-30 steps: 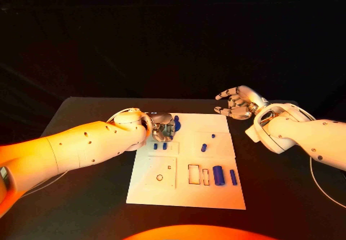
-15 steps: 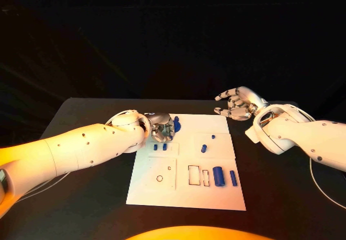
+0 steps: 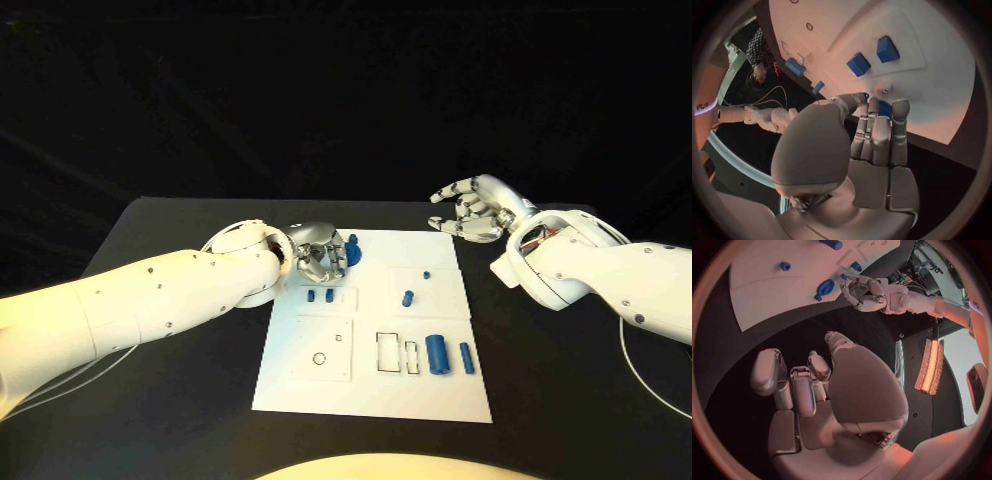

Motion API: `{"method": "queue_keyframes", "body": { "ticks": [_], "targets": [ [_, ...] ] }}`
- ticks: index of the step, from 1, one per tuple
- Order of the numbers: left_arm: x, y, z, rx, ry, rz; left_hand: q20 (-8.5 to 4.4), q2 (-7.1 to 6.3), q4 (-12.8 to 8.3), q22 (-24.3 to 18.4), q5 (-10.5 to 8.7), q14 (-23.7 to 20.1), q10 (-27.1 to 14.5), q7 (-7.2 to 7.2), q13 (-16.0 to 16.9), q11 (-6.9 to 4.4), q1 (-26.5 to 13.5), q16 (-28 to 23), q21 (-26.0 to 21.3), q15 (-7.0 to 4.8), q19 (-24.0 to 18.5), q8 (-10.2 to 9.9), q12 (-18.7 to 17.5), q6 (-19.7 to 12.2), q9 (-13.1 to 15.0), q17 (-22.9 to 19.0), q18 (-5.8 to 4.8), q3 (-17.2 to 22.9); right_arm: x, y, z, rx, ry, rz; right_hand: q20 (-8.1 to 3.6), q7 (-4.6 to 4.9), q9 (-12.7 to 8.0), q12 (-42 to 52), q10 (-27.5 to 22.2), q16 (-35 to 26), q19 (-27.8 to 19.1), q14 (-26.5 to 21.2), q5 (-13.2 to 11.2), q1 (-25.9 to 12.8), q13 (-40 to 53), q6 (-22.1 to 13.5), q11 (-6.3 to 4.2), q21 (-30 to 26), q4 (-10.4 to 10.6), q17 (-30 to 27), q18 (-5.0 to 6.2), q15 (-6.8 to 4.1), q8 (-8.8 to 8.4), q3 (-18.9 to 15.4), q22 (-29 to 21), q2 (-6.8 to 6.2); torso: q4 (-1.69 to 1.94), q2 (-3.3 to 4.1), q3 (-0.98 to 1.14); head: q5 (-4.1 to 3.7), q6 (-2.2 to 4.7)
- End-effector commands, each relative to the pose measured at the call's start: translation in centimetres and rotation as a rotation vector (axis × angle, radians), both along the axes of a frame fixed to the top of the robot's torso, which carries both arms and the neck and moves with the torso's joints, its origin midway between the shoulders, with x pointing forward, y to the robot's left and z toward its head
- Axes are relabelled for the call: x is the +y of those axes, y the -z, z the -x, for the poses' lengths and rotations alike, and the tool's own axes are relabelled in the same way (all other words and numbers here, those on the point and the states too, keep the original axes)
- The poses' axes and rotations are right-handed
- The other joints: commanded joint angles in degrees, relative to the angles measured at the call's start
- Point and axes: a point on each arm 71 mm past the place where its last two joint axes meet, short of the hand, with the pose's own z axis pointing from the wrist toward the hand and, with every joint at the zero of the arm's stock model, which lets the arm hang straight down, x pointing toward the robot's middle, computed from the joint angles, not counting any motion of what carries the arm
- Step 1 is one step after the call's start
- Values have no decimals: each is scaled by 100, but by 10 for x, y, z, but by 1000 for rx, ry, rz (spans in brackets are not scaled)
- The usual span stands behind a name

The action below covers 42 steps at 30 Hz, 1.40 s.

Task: Assemble the parts on the task board

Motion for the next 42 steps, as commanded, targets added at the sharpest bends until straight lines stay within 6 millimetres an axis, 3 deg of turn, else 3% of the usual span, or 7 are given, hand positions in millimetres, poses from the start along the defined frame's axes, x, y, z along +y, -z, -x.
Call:
{"method": "queue_keyframes", "body": {
  "ticks": [1,9,15,20,24,36,42],
  "targets": [
    [2,-5,3,12,-5,44,-2,-10,8,4,-13,54,55,-1,-7,6,-49,29,23,2,52,-27,-27,46,-1,2,-45,-24,1,0,1,-7,-11,2,-39,5,-9,23,4,-32,-7,330,32,-41,-3,38,-11,-13,-6,358,98,-50,31,36,4,14,5,-6,1,-2,-2],
    [16,-10,5,31,-27,39,-1,-29,15,11,-12,60,71,-6,-9,4,-80,34,27,2,56,-40,-50,56,0,7,-47,-28,-1,0,1,-7,-8,3,-39,5,-9,23,4,-32,-7,330,32,-41,-3,38,-11,-13,-6,358,98,-50,31,36,4,14,14,-8,1,-1,-3],
    [23,-8,3,46,-37,20,0,-32,15,10,-14,58,79,-9,-8,1,-85,33,26,1,55,-41,-54,63,1,-1,-47,-29,-1,0,1,-6,-8,4,-39,5,-9,23,4,-32,-7,330,32,-41,-3,38,-11,-13,-6,358,98,-50,31,36,4,14,-1,3,-8,25,3],
    [27,-6,1,57,-43,4,0,-39,15,8,-20,58,97,-14,-5,-3,-95,33,25,-1,53,-42,-60,78,4,-7,-46,-33,-1,0,1,-5,-7,4,-40,6,-14,25,2,-35,-8,329,39,-53,-6,39,-10,-21,-5,354,100,-51,32,64,1,8,-1,3,-4,35,0],
    [29,-5,-1,60,-49,-6,0,-44,14,-10,-22,46,102,-16,-4,-5,-99,24,15,-2,40,-44,-63,82,5,-41,-42,-35,-1,0,1,-5,-7,4,-40,6,-14,25,2,-35,-8,329,39,-53,-6,39,-10,-21,-5,354,100,-51,32,64,1,8,6,3,-7,-16,10],
    [30,1,-3,77,-50,-28,-2,-49,7,-25,-24,41,105,-18,-4,-7,-97,22,6,-3,28,-49,-70,83,5,-49,-38,-35,-1,1,1,-6,-7,4,-41,6,-16,24,0,-34,-7,330,40,-56,-9,39,-11,-20,-5,358,99,-51,32,72,2,5,-2,10,-10,17,-14],
    [29,2,-3,86,-44,-32,-3,-51,2,-25,-27,37,109,-19,-3,-8,-95,20,6,-4,27,-52,-74,86,6,-56,-38,-35,-1,1,1,-6,-7,3,-41,6,-16,24,0,-34,-7,330,40,-56,-9,39,-11,-20,-5,358,99,-51,32,72,2,5,3,5,-1,17,-19]
  ]
}}
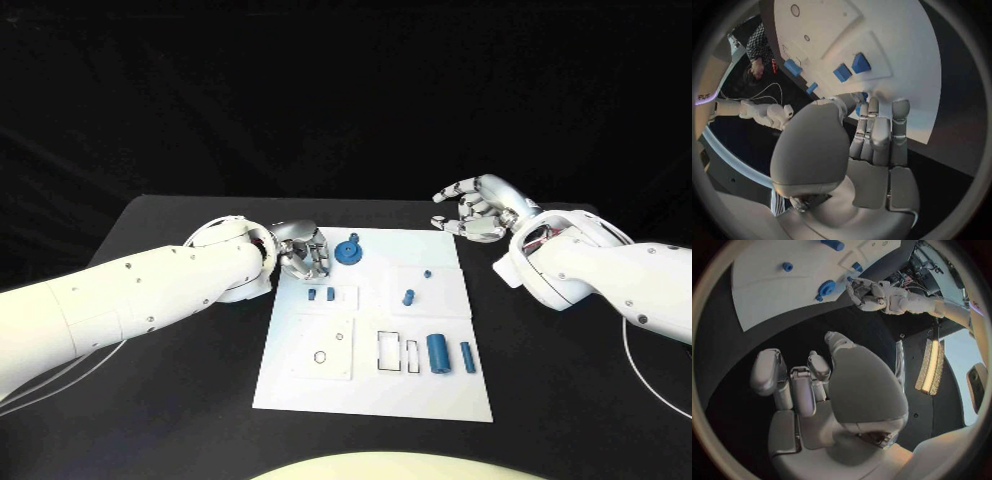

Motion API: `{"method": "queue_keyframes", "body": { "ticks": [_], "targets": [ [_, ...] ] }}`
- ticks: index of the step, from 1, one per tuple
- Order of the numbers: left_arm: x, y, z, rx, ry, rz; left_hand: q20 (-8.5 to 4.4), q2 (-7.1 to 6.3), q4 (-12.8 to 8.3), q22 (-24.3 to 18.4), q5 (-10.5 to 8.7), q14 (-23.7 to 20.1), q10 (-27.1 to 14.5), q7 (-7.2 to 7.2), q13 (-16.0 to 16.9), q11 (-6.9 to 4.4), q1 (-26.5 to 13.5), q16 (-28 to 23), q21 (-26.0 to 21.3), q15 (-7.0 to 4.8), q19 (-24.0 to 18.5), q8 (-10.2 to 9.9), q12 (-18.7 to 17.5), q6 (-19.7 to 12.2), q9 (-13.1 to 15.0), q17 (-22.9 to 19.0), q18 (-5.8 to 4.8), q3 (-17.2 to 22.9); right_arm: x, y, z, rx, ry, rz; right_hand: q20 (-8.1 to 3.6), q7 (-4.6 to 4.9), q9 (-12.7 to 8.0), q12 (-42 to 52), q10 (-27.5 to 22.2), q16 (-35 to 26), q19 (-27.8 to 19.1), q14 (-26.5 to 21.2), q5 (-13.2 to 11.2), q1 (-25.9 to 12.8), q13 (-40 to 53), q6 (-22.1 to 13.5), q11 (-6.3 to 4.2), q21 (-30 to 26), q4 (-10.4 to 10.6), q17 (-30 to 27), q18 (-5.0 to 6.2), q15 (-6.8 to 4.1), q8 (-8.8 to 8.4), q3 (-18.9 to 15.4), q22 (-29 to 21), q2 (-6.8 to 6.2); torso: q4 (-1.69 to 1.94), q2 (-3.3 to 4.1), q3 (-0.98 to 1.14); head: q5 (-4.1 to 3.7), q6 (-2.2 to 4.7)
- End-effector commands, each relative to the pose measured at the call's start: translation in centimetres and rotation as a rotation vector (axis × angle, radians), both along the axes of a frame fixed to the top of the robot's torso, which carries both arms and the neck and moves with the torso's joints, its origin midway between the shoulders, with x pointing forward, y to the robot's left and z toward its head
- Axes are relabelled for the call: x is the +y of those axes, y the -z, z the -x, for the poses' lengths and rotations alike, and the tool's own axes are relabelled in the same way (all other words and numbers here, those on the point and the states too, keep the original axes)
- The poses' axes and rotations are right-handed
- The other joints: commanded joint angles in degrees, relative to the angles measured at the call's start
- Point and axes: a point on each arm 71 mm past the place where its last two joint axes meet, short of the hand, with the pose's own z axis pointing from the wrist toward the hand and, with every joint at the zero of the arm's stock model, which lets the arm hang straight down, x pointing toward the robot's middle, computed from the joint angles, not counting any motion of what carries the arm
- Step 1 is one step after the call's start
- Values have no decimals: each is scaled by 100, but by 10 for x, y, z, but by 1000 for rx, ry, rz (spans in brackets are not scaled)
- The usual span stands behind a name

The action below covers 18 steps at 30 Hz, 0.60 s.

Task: Assemble the parts on the task board

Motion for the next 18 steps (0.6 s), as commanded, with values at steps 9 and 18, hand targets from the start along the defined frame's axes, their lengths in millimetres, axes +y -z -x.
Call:
{"method": "queue_keyframes", "body": {
  "ticks": [9,18],
  "targets": [
    [-5,2,2,26,23,-12,-3,2,1,-15,-30,-3,39,1,-4,-1,-43,23,-2,-5,16,-38,-27,28,8,-4,-35,-36,1,0,1,-8,-12,2,-41,6,-7,24,0,-34,-7,330,17,-56,-7,39,-11,-20,2,355,99,-51,32,31,4,5,-2,-6,8,11,-1],
    [-6,4,2,33,26,-15,-4,3,-1,-11,-34,-5,43,1,-3,-1,-44,23,-1,-5,18,-40,-31,31,9,-6,-36,-36,1,0,1,-8,-12,2,-41,6,-7,24,0,-34,-7,330,17,-56,-7,39,-11,-20,2,355,99,-51,32,31,4,5,-4,-3,7,6,3]
  ]
}}
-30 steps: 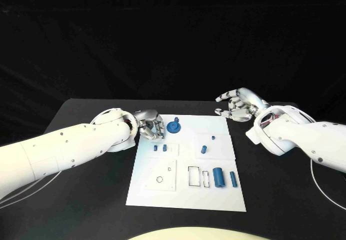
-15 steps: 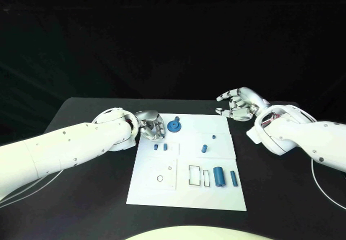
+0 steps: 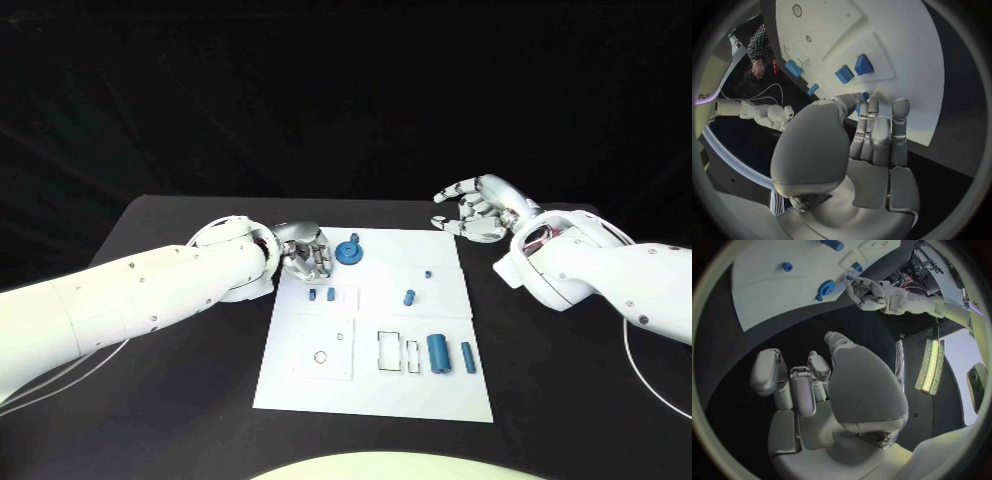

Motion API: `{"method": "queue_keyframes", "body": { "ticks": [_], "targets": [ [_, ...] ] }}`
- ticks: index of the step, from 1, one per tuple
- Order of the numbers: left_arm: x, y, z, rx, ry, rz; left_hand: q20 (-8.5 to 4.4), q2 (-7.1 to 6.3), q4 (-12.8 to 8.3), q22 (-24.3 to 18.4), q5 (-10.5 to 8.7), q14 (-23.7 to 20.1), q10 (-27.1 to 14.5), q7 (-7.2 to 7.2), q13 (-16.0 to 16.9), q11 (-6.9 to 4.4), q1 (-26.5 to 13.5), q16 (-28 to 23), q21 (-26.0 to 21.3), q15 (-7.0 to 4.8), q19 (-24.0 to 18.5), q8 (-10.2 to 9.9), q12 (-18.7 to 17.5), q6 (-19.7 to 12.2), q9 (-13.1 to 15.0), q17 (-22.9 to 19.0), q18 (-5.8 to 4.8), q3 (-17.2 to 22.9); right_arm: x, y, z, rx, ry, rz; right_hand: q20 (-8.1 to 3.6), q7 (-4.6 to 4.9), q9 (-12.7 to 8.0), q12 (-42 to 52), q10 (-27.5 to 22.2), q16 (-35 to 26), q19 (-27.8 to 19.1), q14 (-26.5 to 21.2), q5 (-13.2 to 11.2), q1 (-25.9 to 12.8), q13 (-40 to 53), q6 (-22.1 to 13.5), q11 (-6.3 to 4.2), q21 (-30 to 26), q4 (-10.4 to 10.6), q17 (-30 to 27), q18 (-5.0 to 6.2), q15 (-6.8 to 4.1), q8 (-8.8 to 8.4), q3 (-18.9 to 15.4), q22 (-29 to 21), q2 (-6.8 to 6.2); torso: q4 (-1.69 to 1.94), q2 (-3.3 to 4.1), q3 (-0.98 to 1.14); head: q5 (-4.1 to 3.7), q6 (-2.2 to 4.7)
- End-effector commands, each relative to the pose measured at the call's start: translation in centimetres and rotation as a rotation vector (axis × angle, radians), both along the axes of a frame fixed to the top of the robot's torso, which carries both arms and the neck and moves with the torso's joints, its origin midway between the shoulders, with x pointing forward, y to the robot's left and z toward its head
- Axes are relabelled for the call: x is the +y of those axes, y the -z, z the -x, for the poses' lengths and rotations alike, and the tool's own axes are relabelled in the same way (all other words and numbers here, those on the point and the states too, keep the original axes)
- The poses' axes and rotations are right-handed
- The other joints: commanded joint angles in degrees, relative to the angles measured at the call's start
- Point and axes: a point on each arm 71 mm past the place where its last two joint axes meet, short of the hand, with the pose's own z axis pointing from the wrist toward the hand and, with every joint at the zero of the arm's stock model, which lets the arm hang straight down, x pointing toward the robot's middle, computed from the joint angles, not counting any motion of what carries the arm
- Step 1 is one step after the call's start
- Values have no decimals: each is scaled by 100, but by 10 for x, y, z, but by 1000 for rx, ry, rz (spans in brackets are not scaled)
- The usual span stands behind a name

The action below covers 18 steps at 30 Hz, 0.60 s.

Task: Assemble the parts on the task board

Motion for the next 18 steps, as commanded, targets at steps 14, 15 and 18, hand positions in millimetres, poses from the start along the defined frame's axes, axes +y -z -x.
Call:
{"method": "queue_keyframes", "body": {
  "ticks": [14,15,18],
  "targets": [
    [-1,7,0,34,4,-27,-6,2,-1,-26,-48,-23,39,6,-2,-5,-54,13,-16,-3,-4,-51,-46,29,8,-41,-30,-41,1,0,1,-7,-11,2,-41,6,-7,24,0,-34,-7,330,17,-56,-7,39,-11,-20,2,356,99,-51,32,31,4,5,1,1,-2,-9,5],
    [-1,7,0,35,4,-28,-7,6,-1,-35,-51,-31,32,11,-3,0,-57,9,-23,0,-13,-65,-61,19,5,-47,-29,-39,1,0,1,-7,-11,2,-41,6,-7,24,0,-34,-7,330,17,-56,-7,39,-11,-20,2,356,99,-51,32,31,4,5,1,1,-2,-10,6],
    [-1,8,0,38,2,-31,-7,20,-5,-58,-52,-46,21,23,-4,9,-57,3,-38,7,-33,-95,-89,-2,-2,-63,-26,-30,1,0,1,-8,-11,2,-41,6,-7,24,0,-34,-7,330,17,-56,-7,39,-11,-20,2,356,99,-51,32,31,4,5,-1,3,-3,-11,6]
  ]
}}
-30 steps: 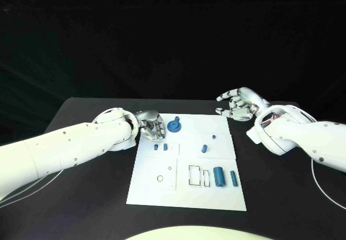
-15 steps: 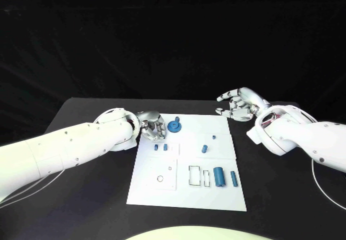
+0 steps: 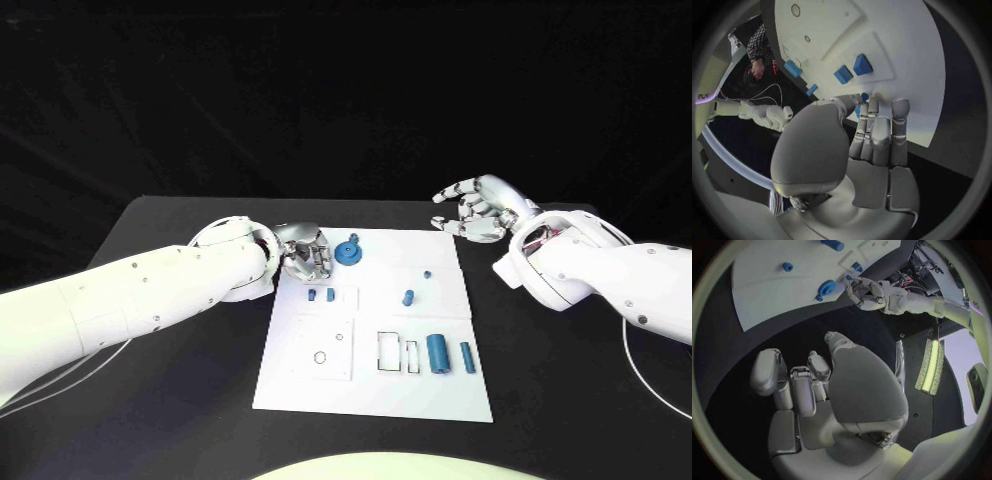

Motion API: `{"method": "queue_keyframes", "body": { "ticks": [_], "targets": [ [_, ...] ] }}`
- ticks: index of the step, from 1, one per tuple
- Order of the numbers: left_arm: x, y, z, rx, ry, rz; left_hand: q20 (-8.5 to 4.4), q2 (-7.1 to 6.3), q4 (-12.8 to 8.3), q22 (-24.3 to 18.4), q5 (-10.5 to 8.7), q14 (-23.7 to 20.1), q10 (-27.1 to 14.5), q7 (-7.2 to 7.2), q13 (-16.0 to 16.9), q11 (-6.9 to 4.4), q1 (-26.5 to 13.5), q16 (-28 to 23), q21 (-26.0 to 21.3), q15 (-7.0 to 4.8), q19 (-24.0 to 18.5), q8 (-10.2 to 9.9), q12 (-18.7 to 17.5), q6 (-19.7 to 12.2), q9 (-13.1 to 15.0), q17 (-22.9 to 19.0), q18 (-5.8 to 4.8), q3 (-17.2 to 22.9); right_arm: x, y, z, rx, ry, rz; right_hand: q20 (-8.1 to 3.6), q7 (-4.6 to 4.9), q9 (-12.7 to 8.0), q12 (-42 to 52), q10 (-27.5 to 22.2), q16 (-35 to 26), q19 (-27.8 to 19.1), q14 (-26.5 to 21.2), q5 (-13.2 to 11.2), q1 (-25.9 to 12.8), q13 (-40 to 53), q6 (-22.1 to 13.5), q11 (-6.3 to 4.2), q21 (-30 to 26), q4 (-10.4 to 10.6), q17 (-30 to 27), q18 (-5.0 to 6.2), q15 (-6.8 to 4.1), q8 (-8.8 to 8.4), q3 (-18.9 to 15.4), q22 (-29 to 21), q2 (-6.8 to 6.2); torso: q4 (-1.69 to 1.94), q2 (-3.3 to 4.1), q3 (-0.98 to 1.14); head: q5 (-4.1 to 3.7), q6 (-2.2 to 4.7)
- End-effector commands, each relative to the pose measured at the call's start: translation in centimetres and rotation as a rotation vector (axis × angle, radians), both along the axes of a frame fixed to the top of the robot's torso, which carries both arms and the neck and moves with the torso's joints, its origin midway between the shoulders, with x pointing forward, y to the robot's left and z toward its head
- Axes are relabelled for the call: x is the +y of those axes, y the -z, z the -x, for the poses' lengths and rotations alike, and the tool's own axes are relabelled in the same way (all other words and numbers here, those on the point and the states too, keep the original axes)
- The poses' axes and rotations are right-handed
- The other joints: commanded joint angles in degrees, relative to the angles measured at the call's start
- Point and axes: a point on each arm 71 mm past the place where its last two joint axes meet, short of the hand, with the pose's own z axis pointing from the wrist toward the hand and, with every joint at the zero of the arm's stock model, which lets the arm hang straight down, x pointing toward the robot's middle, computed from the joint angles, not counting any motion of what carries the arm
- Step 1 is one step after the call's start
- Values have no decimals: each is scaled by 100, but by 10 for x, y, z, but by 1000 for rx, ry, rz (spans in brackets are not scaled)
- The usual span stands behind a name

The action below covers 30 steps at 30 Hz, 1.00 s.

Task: Assemble the parts on the task board

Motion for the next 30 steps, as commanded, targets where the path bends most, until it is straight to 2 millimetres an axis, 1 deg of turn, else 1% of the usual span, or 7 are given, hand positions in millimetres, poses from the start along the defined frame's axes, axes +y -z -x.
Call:
{"method": "queue_keyframes", "body": {
  "ticks": [1,11,13,15,17,23,30],
  "targets": [
    [0,6,2,32,4,-25,-7,31,-13,-9,-28,-53,16,29,-5,14,-50,1,-40,10,-37,-36,-36,-15,-7,-11,-27,-21,1,0,1,-8,-12,2,-41,6,-8,24,0,-34,-7,330,17,-56,-6,39,-11,-20,2,357,99,-51,32,31,5,5,-1,0,-1,0,0],
    [0,7,3,34,8,-22,-3,36,-39,-23,-27,-69,9,45,-2,25,-33,-3,-49,19,-53,-81,-67,-47,-18,-33,-25,-9,1,0,1,-8,-11,2,-41,6,-8,24,0,-34,-7,330,17,-56,-6,39,-11,-20,2,357,99,-51,32,31,5,5,1,-1,-1,2,-5],
    [-1,7,3,32,9,-18,-3,36,-39,-23,-27,-69,9,45,-2,25,-33,-3,-49,19,-53,-81,-67,-47,-18,-33,-25,-9,1,0,1,-8,-11,2,-42,6,-16,20,-12,-38,-8,328,20,-75,-23,39,-10,-29,1,350,100,-51,33,73,3,-13,2,-1,-1,3,-5],
    [-1,6,3,29,9,-12,3,32,-52,-74,-26,-94,2,61,-1,36,-35,-15,-77,31,-94,-133,-97,-87,-34,-81,-15,-1,1,0,1,-8,-11,2,-42,6,-16,20,-12,-38,-8,328,20,-75,-23,39,-10,-29,1,350,100,-51,33,73,3,-13,0,-1,0,1,0],
    [-1,5,4,24,9,-3,16,15,-67,-111,-22,-123,-41,90,-10,57,-46,-23,-98,48,-130,-295,-186,-241,-88,-125,-7,32,0,0,1,-8,-11,2,-42,6,-16,20,-12,-38,-8,328,20,-75,-23,39,-10,-29,1,350,100,-51,33,73,3,-13,-2,-3,0,0,2],
    [-2,4,5,8,7,23,24,-19,-98,-131,-15,-145,-58,94,-12,59,-61,-18,-105,51,-152,-528,-301,-418,-159,-165,0,80,0,0,1,-9,-11,2,-42,6,-16,20,-12,-38,-8,328,20,-75,-23,39,-10,-29,1,350,100,-51,33,73,3,-13,3,-4,-2,2,10],
    [-1,2,5,-4,3,38,29,-37,-100,-156,-13,-158,-85,91,-15,71,-80,-19,-117,58,-173,-612,-350,-489,-186,-188,4,90,0,0,1,-9,-10,2,-42,6,-16,20,-12,-38,-8,328,20,-75,-23,39,-10,-29,1,350,100,-51,33,73,3,-13,0,-2,-1,6,19]
  ]
}}
